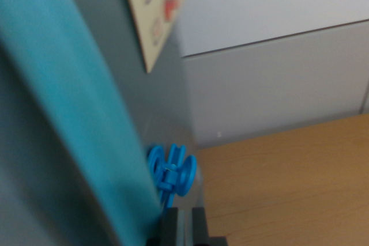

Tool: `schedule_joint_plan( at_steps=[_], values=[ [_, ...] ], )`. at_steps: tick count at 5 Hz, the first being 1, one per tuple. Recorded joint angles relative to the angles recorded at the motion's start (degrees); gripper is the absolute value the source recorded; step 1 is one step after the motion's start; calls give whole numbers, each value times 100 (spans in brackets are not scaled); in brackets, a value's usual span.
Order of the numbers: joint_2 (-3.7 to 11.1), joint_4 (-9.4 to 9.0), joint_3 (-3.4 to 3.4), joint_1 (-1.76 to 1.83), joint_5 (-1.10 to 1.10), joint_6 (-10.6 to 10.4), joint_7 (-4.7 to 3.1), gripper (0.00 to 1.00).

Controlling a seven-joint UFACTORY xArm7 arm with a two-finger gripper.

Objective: Close fridge door

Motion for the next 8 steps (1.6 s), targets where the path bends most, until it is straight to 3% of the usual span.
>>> schedule_joint_plan(
  at_steps=[1,2,3,4,5,6,7,8],
  values=[
    [215,130,220,0,0,-1,0,100],
    [215,130,220,0,0,-1,0,100],
    [449,348,513,0,0,-1,0,100],
    [449,348,513,0,0,-1,0,100],
    [695,534,832,0,0,-2,0,100],
    [695,534,832,0,0,-2,0,100],
    [988,786,1106,0,0,-2,0,100],
    [988,786,1106,0,0,-2,0,100]
  ],
)
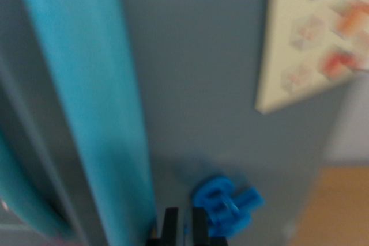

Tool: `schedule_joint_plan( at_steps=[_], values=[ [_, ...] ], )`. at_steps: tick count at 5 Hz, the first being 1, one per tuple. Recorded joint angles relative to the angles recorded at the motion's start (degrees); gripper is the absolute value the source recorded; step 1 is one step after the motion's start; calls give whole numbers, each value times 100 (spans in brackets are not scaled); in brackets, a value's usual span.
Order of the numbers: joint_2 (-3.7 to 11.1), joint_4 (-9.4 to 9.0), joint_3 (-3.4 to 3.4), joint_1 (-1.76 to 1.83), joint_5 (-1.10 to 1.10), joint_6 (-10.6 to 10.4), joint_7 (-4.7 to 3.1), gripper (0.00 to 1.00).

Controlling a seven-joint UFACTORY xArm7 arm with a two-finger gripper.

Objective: Close fridge door

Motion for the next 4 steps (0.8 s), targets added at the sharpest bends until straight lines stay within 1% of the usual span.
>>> schedule_joint_plan(
  at_steps=[1,2,3,4],
  values=[
    [370,361,209,0,0,-1,0,100],
    [370,361,209,0,0,-1,0,100],
    [763,707,345,0,0,-35,0,100],
    [763,707,345,0,0,-35,0,100]
  ],
)
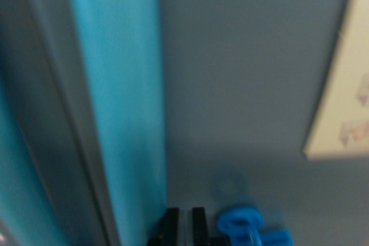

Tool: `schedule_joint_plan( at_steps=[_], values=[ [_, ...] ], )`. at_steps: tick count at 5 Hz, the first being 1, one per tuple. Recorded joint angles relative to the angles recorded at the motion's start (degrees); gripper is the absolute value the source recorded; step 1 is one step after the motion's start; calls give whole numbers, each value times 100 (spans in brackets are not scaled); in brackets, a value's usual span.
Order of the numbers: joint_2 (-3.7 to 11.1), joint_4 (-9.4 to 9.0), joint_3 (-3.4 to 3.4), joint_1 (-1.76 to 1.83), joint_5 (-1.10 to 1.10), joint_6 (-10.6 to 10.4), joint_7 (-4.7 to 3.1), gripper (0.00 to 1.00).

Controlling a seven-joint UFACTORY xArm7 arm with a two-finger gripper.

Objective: Close fridge door

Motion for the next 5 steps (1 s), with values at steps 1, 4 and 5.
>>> schedule_joint_plan(
  at_steps=[1,4,5],
  values=[
    [326,344,101,0,0,-30,0,100],
    [396,400,109,0,0,-28,0,100],
    [396,400,100,-1,0,-28,0,100]
  ],
)
